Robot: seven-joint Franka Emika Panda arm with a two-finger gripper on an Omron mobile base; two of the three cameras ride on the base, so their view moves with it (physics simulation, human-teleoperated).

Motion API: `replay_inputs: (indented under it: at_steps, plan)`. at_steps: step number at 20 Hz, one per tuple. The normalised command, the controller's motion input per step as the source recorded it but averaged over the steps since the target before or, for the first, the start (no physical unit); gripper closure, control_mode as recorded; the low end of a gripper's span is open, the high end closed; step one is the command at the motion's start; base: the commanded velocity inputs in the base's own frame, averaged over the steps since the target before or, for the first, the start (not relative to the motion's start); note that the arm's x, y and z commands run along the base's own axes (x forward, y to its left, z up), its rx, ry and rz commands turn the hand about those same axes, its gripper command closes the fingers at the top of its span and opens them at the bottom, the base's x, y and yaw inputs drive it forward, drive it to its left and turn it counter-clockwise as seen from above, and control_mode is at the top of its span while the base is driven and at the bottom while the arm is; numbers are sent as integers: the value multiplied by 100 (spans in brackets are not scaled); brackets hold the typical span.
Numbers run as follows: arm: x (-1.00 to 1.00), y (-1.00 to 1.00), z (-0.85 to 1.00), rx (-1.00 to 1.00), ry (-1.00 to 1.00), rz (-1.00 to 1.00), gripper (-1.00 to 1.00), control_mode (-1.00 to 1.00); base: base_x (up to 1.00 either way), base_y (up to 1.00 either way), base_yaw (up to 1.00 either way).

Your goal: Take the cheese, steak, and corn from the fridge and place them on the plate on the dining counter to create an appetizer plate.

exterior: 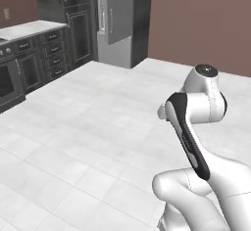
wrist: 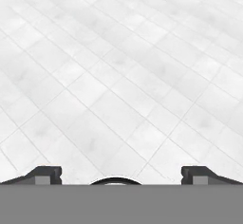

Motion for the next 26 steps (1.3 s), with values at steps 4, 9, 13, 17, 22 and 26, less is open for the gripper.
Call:
replay_inputs:
  at_steps: [4, 9, 13, 17, 22, 26]
  plan:
    - [0, 0, 0, 0, 0, 0, -100, 100, 100, 24, 28]
    - [0, 0, 0, 0, 0, 0, -100, 100, 100, 21, 20]
    - [0, 0, 0, 0, 0, 0, -100, 100, 100, 13, -1]
    - [0, 0, 0, 0, 0, 0, -100, 100, 100, 6, -19]
    - [0, 0, 0, 0, 0, 0, -100, 100, 100, 19, -37]
    - [0, 0, 0, 0, 0, 0, -100, 100, 100, 43, -38]
